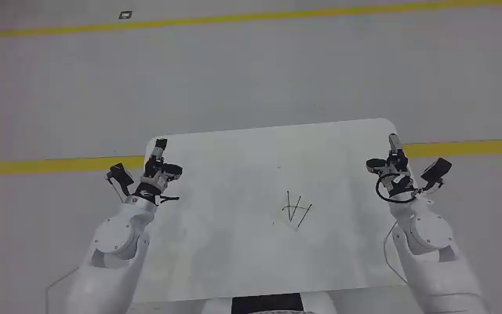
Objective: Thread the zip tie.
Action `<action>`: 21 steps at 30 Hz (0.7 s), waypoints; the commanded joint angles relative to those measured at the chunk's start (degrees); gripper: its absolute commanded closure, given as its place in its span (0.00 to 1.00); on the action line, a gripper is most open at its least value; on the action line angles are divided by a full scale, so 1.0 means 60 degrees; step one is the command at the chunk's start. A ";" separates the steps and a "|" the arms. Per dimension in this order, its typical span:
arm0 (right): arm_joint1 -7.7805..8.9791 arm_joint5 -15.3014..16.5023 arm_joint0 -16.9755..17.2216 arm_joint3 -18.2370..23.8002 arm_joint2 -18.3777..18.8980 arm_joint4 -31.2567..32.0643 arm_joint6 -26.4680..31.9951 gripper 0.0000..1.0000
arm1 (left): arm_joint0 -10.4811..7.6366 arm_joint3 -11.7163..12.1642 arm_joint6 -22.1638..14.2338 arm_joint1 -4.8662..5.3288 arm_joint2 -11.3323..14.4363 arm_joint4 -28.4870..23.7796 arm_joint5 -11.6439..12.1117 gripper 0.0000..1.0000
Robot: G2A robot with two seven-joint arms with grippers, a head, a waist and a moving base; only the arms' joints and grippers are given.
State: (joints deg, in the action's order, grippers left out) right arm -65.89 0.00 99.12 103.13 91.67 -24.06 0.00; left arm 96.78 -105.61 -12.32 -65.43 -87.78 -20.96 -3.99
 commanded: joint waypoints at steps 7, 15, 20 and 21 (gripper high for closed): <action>0.0000 0.0000 0.0000 0.0000 0.0000 0.0000 0.0000 0.00 | 0.0031 -0.0054 -0.1029 0.0030 0.0193 -0.0014 -0.0254 0.00; 0.0000 0.0000 0.0000 0.0000 0.0000 0.0000 0.0000 0.00 | -0.0271 -0.0063 -0.2479 0.0079 0.0538 -0.0035 -0.0345 0.00; 0.0000 0.0000 0.0000 0.0000 0.0000 0.0000 0.0000 0.00 | -0.0736 0.0390 -0.3025 0.0056 0.1159 0.0014 -0.0368 0.00; 0.0000 0.0000 0.0000 0.0000 0.0000 0.0000 0.0000 0.00 | -0.0855 0.0512 -0.3160 0.0042 0.1366 0.0012 -0.0362 0.00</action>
State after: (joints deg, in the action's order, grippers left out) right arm -65.89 0.00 99.12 103.13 91.67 -24.06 0.00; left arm 92.40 -103.30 -30.45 -65.09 -80.99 -20.71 -6.17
